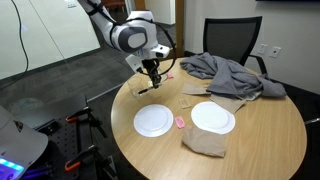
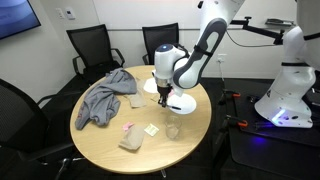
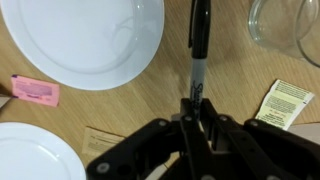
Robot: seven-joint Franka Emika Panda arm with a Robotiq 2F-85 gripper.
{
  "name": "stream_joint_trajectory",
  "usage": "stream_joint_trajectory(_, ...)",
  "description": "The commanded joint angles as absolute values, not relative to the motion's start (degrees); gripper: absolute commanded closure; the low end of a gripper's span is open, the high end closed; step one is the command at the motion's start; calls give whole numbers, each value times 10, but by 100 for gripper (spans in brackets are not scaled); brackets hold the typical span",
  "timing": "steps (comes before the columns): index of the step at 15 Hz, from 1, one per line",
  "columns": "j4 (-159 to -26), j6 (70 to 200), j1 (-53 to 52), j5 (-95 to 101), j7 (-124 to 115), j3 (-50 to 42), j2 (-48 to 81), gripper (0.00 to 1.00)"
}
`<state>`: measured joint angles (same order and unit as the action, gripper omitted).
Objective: Put the marker inside the cup
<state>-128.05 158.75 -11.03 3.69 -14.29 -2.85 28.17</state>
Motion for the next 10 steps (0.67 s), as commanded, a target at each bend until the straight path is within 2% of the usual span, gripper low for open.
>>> stream_joint_trajectory(1, -1310, 1493, -111, 50, -125, -26, 185, 97)
stream_joint_trajectory(8, -1290, 1346, -101, 98, -136, -6, 78, 97)
stream_joint_trajectory(9, -1283, 1378, -95, 91, -139, -3, 112, 97)
stream_joint_trajectory(10, -1283, 1374, -94, 91, -139, 0, 103, 87)
